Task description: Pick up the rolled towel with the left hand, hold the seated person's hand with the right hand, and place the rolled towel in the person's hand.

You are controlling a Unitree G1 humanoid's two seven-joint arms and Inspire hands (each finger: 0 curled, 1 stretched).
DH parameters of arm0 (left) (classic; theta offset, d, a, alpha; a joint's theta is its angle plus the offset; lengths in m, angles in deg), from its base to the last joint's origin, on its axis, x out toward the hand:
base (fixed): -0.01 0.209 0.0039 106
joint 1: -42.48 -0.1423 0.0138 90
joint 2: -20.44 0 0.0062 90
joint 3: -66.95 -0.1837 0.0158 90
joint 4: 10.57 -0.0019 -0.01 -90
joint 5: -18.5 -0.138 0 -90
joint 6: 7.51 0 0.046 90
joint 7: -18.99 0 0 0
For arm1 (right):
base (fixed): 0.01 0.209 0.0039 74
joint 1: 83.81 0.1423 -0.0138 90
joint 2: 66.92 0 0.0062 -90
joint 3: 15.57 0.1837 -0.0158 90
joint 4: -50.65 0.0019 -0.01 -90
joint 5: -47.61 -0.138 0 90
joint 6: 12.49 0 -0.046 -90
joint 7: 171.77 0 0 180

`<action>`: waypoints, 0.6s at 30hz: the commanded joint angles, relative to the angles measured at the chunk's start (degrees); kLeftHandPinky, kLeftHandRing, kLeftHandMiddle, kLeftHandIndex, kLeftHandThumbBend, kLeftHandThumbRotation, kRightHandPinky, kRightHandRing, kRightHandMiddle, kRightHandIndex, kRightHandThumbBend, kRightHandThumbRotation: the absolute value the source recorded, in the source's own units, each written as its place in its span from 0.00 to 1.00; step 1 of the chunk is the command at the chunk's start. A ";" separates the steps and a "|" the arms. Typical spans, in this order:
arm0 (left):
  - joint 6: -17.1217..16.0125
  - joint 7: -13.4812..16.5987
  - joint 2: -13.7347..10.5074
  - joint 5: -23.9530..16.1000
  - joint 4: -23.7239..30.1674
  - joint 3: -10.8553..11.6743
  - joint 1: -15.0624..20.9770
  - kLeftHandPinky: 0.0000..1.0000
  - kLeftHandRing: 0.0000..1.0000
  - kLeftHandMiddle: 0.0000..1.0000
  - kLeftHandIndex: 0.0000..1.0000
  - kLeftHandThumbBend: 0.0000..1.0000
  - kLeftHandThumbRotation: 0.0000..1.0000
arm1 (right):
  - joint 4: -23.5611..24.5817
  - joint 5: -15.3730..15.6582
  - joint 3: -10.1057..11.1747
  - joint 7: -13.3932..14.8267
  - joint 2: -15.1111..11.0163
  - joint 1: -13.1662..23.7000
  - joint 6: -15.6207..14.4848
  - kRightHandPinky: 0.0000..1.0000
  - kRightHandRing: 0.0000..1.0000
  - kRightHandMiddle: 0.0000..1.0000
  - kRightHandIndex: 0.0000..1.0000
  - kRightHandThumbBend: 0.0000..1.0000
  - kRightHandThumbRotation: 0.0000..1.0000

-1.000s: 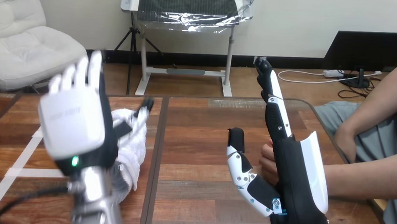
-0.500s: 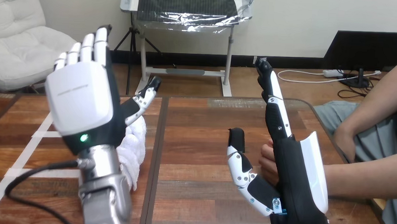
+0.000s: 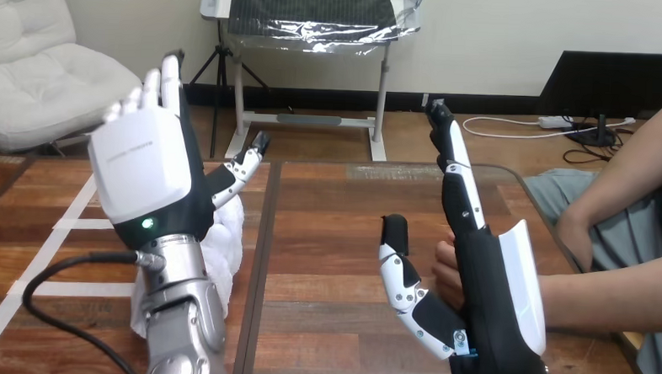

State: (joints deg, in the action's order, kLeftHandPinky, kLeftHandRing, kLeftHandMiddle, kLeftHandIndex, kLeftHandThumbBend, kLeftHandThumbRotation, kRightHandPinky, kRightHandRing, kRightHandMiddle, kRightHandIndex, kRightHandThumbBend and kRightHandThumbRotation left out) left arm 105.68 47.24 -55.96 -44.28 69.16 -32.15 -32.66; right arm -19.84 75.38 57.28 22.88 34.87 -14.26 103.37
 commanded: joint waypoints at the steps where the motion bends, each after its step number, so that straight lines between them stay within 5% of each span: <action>1: 2.07 -1.89 -1.26 0.63 -3.11 -1.35 6.05 0.83 0.86 0.90 0.94 0.79 0.75 | 0.96 -0.09 0.63 -0.32 1.09 2.53 -0.22 1.00 1.00 1.00 1.00 0.00 0.00; 18: 5.59 -3.81 -1.03 6.36 -10.18 -2.46 11.14 0.80 0.87 0.91 0.93 0.83 0.79 | 2.14 -0.46 0.82 -1.90 0.99 2.12 -2.14 1.00 1.00 1.00 1.00 0.00 0.00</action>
State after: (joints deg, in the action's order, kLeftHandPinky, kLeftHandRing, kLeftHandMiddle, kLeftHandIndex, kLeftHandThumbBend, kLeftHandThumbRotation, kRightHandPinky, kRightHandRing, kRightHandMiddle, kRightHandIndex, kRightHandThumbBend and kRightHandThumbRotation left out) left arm 110.65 43.46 -56.36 -38.88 61.26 -33.85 -27.47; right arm -19.72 75.38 57.33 21.56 34.87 -14.25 102.06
